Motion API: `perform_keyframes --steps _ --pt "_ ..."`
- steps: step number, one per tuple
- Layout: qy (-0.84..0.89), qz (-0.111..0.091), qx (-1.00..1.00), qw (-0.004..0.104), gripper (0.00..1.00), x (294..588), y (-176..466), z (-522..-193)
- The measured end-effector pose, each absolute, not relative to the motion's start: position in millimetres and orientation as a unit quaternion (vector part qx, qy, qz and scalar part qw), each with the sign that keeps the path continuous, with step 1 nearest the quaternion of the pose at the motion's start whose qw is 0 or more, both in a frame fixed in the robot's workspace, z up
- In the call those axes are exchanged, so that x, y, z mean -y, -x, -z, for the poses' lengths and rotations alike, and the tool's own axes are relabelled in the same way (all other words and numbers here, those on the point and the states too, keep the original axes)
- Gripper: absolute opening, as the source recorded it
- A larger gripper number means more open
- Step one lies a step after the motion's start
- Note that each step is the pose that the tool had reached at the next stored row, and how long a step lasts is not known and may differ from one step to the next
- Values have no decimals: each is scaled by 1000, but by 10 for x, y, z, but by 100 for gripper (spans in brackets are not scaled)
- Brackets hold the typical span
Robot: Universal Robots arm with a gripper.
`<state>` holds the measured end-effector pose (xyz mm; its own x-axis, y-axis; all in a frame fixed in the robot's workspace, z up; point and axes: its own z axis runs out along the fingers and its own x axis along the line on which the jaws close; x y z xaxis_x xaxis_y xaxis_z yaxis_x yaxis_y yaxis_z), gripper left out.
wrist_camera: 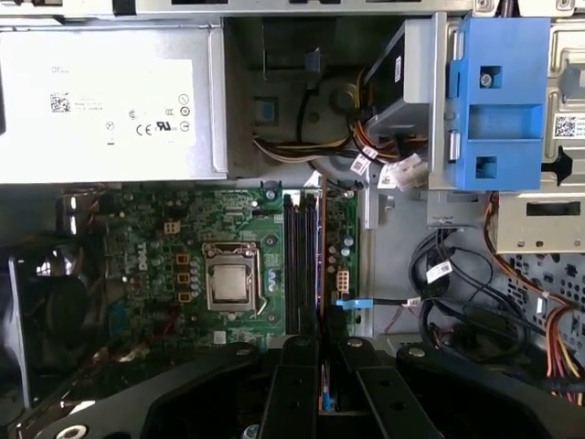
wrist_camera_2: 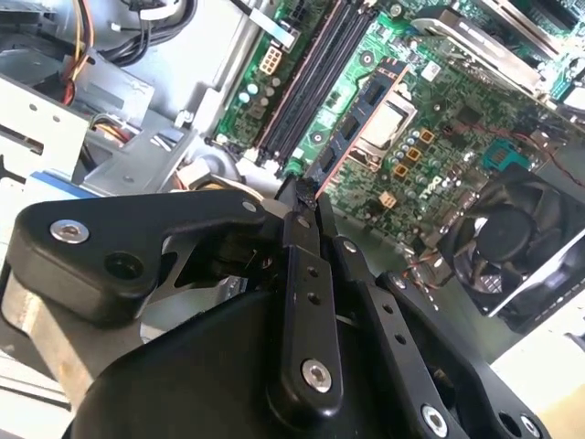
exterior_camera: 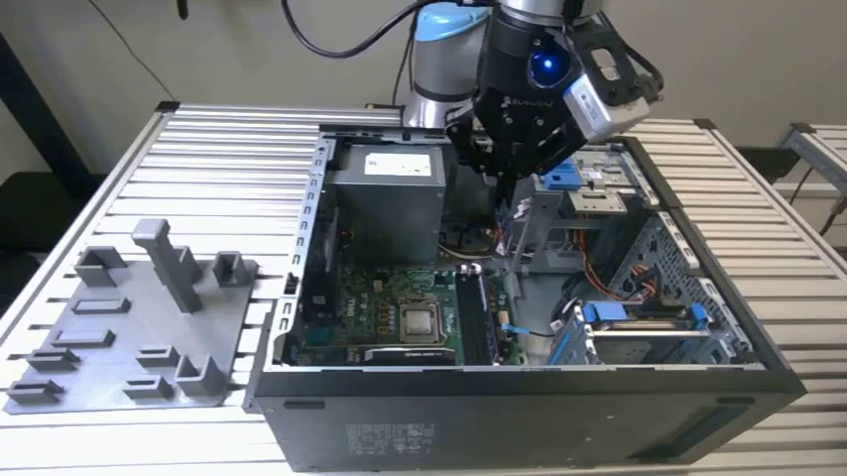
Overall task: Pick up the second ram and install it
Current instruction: 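Insert the second ram into the second slot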
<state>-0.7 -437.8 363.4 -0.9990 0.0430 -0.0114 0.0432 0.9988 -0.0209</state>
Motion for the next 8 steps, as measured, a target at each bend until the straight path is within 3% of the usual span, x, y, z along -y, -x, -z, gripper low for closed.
perform_keyframes --steps 8 --pt "-20 11 -1000 5 14 4383 18 -3495"
